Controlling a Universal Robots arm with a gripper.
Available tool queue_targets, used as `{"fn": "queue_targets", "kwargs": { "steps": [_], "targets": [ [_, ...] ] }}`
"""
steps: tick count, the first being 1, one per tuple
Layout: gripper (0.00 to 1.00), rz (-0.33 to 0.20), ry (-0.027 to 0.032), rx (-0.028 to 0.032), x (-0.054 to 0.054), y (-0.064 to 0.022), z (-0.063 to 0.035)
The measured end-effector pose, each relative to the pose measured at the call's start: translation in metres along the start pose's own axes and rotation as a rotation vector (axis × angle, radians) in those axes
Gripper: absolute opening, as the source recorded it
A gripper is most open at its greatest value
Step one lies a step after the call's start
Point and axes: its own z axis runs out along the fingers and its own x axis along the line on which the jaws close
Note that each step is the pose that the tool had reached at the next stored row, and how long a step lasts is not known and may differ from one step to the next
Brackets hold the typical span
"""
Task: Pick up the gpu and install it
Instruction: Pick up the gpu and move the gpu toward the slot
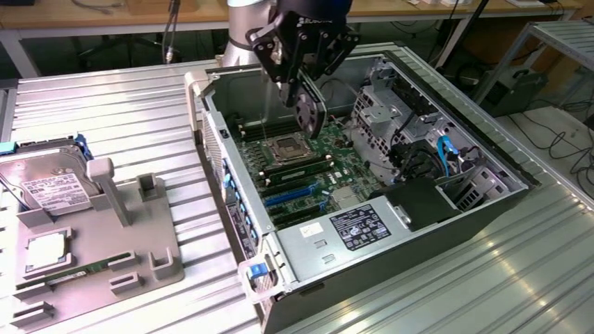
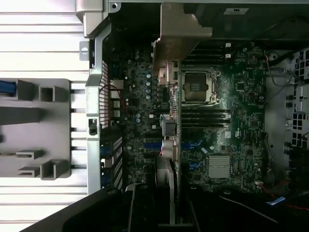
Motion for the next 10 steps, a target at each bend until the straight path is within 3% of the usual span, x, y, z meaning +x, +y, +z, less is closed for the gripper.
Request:
{"fn": "queue_targets", "kwargs": {
  "steps": [10],
  "targets": [
    [0.28,0.0,0.0,-0.0001,-0.027,0.0,0.0015]
  ]
}}
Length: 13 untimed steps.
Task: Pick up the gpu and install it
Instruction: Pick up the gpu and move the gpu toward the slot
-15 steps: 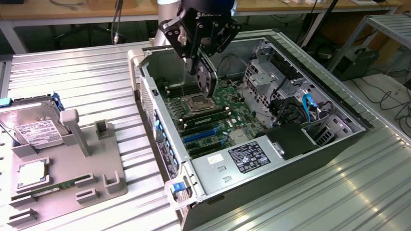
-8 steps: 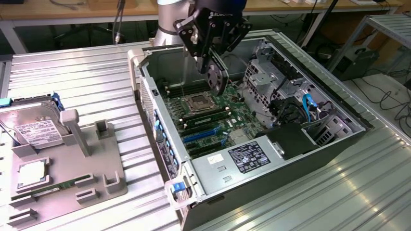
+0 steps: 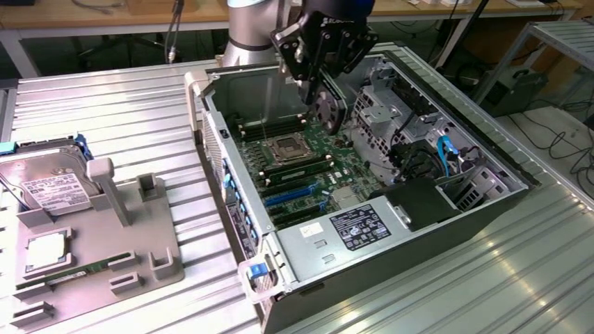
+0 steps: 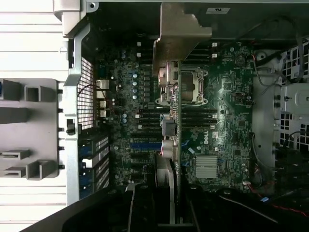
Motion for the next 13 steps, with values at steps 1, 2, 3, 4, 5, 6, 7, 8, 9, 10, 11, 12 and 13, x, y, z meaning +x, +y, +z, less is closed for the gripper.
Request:
{"fn": "queue_targets", "kwargs": {
  "steps": [1,2,3,4,5,6,7,8,9,10,11,12,13],
  "targets": [
    [0.28,0.0,0.0,0.0001,-0.005,0.0,0.0003],
    [0.28,0.0,0.0,0.0001,-0.008,0.0,0.0005],
    [0.28,0.0,0.0,0.0,-0.011,0.0,0.0007],
    [0.28,0.0,0.0,0.0001,-0.015,0.0,0.0009],
    [0.28,0.0,0.0,0.0001,-0.02,0.0,0.0011],
    [0.28,0.0,0.0001,0.0001,-0.023,0.0,0.0013],
    [0.28,0.0,0.0,0.0001,-0.026,0.0,0.0015],
    [0.28,0.0,0.0,0.0001,-0.029,0.0,0.0017],
    [0.28,0.0,0.0,0.0001,-0.031,0.0,0.0019],
    [0.28,0.0,0.0,0.0,-0.034,0.0,0.0021],
    [0.28,0.0,0.0,0.0,-0.037,0.0,0.0023],
    [0.28,0.0,0.0,0.0001,-0.041,0.0,0.0025],
    [0.28,0.0,0.0,0.0,-0.044,0.0,0.0027]
  ]
}}
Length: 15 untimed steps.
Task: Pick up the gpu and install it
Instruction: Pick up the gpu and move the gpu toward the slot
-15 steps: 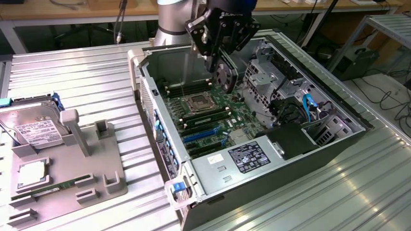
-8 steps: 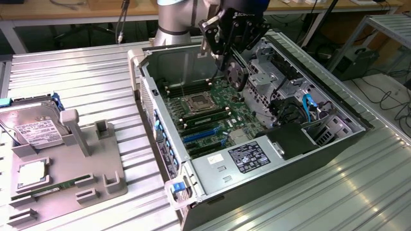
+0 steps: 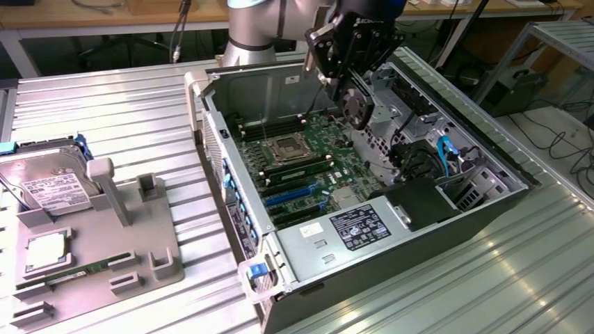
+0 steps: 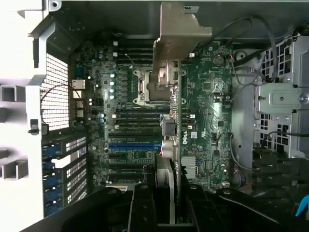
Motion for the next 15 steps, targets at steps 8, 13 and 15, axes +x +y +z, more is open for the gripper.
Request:
{"fn": "queue_targets", "kwargs": {
  "steps": [8,13,15],
  "targets": [
    [0.28,0.0,0.0001,0.0001,-0.035,0.0001,0.0016],
    [0.28,0.0,0.0,0.0001,-0.05,0.0001,0.0023],
    [0.28,0.0,0.0,0.0001,-0.05,0.0001,0.0023]
  ]
}}
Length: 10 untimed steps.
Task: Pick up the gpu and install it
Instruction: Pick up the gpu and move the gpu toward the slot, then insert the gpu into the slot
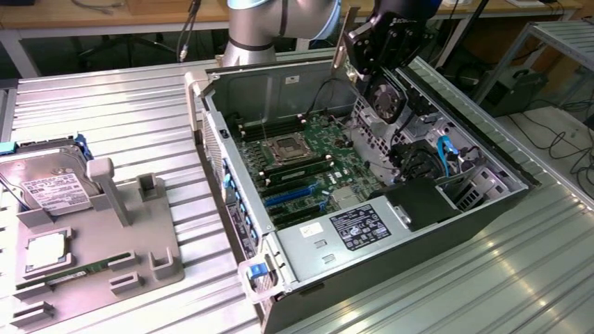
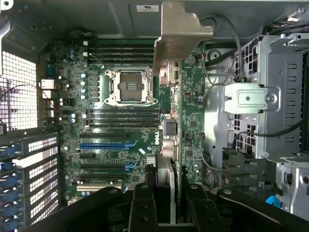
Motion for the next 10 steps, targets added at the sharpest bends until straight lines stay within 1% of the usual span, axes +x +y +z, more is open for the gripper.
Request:
{"fn": "queue_targets", "kwargs": {
  "steps": [10],
  "targets": [
    [0.28,0.0,0.0,-0.0001,0.0,0.0,0.0]
  ]
}}
